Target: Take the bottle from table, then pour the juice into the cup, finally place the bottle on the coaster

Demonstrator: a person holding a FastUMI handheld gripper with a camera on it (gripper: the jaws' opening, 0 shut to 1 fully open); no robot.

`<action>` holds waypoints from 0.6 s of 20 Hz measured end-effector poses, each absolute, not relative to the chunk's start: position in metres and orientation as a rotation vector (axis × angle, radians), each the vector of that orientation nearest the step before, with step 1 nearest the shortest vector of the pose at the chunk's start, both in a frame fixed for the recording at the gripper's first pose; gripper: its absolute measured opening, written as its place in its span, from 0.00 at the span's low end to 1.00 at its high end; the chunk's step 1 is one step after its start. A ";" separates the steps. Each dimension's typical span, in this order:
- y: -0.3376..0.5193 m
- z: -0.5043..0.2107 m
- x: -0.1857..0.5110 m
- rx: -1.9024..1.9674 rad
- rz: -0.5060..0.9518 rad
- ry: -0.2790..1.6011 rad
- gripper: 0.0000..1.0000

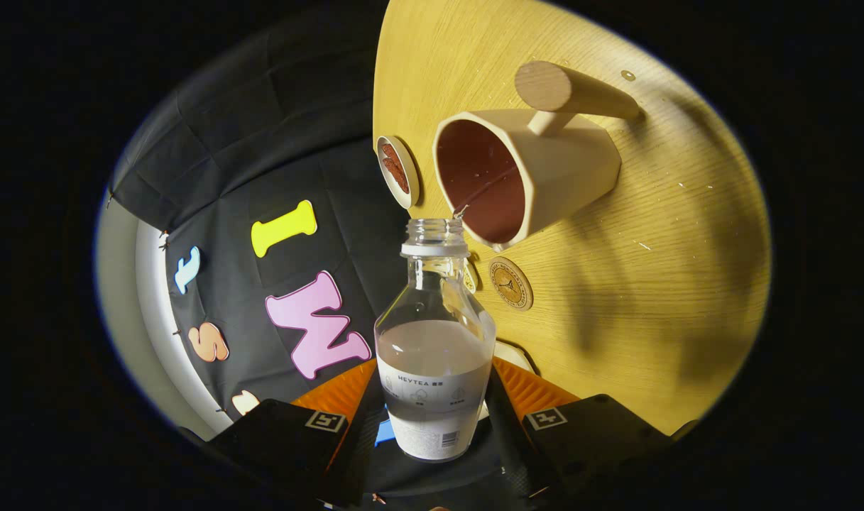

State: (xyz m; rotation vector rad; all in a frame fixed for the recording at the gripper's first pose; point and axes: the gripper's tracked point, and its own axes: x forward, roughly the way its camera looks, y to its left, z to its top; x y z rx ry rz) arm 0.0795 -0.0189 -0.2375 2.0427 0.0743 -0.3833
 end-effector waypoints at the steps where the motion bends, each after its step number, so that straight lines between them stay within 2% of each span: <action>1: -0.020 -0.238 0.079 2.053 -0.388 0.072 0.77; 12: -0.025 -0.244 0.078 2.162 -0.420 0.039 0.77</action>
